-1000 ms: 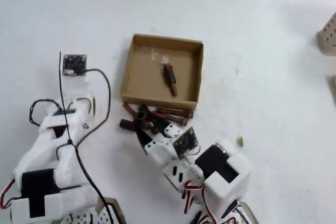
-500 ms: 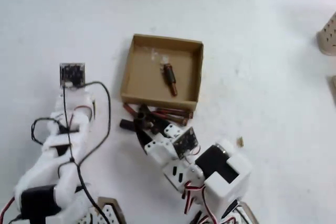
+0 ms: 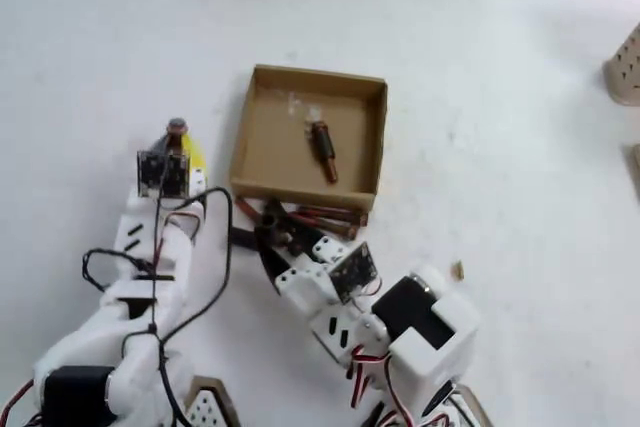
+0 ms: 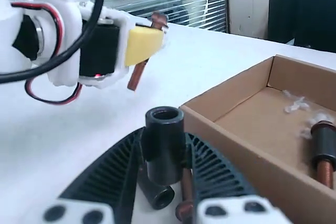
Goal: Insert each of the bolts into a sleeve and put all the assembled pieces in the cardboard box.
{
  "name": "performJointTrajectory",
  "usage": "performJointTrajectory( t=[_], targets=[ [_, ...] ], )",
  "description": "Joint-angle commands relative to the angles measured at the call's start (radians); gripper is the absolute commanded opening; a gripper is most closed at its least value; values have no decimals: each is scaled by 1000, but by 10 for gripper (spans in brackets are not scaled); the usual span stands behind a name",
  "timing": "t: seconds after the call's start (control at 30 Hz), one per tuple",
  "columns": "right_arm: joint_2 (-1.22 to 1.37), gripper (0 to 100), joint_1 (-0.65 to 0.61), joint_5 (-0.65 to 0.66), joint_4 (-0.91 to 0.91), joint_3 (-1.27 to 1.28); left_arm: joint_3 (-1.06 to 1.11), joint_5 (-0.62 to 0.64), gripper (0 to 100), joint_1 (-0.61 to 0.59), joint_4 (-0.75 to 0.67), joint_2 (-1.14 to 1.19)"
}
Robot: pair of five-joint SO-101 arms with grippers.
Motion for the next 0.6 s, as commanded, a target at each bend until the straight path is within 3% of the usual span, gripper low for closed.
performJointTrajectory(
  t=[0.0, 0.2, 0.57],
  targets=[
    [2, 17, 7, -9, -18, 5, 18, 37, 20, 51, -204, -45],
    [2, 17, 7, -11, -18, 5, 106, 253, 20, 140, -468, -45],
    [2, 17, 8, -11, -18, 3, 110, 290, 20, 154, -454, -47]
  ],
)
